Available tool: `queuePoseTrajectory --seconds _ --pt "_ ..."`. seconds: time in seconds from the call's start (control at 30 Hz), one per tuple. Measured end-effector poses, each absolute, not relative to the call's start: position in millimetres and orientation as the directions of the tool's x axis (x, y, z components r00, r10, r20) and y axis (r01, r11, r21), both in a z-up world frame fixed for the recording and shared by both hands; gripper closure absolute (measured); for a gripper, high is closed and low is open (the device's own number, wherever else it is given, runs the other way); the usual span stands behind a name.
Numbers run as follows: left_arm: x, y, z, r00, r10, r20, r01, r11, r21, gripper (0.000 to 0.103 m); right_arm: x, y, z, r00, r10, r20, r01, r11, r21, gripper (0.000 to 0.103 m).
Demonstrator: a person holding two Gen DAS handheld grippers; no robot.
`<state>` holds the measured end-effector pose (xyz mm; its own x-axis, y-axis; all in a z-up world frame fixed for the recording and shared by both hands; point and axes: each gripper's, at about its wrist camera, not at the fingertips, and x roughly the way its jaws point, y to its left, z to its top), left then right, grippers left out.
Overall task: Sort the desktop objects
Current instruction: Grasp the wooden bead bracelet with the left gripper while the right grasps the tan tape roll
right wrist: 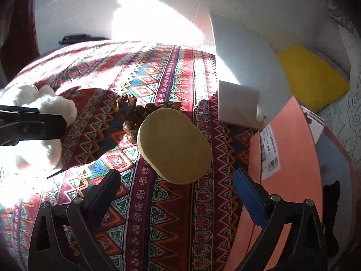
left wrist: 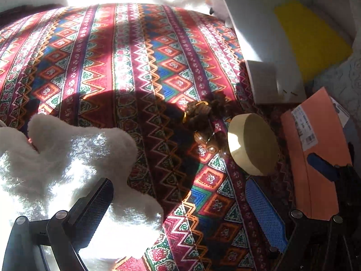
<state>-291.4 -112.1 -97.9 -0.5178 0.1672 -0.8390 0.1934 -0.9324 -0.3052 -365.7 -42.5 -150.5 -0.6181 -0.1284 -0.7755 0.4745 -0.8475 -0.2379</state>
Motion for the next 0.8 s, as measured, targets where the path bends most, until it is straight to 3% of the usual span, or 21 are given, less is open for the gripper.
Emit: queuePoseTrajectory --seconds 0.13,0.17,0.37,0.6,0.67,0.7,0.73,0.77,0.8 --pt "-306 -108 -105 -0.509 0.166 -0.844 0.177 -0.94 -0.292 0.006 -393 -58 -174 -0.604 -0.103 -0.79 0.494 -0.826 -0.27 0.006" --pt "-310 -108 -107 -0.507 0.169 -0.845 0.177 -0.939 -0.294 0.006 -402 -59 -178 -0.564 -0.127 -0.816 0.521 -0.821 -0.232 0.032" --pt "-332 -95 -115 -0.505 0.156 -0.849 0.178 -0.944 -0.279 0.002 -410 -17 -125 -0.605 -0.234 -0.761 0.414 -0.909 -0.049 0.076" --pt "-384 -57 -163 -0.412 0.116 -0.904 0.166 -0.966 -0.2 0.001 -403 21 -84 -0.635 -0.34 -0.694 0.4 -0.913 0.082 0.076" --pt "-397 -42 -166 -0.472 0.021 -0.881 0.154 -0.982 -0.106 0.001 -403 24 -84 -0.623 -0.366 -0.691 0.409 -0.906 0.111 0.077" --pt "-403 -38 -168 -0.49 0.037 -0.871 0.133 -0.984 -0.116 0.003 -403 25 -84 -0.622 -0.372 -0.689 0.413 -0.904 0.115 0.077" --pt "-405 -39 -167 -0.517 0.06 -0.854 0.136 -0.979 -0.151 0.006 -402 26 -82 -0.624 -0.375 -0.685 0.416 -0.902 0.115 0.077" --pt "-407 -42 -165 -0.541 0.082 -0.837 0.143 -0.972 -0.187 0.027 -402 28 -81 -0.628 -0.38 -0.679 0.417 -0.901 0.119 0.077" --pt "-408 -46 -161 -0.552 0.098 -0.828 0.152 -0.965 -0.215 0.056 -400 31 -79 -0.63 -0.385 -0.674 0.417 -0.9 0.124 0.077"
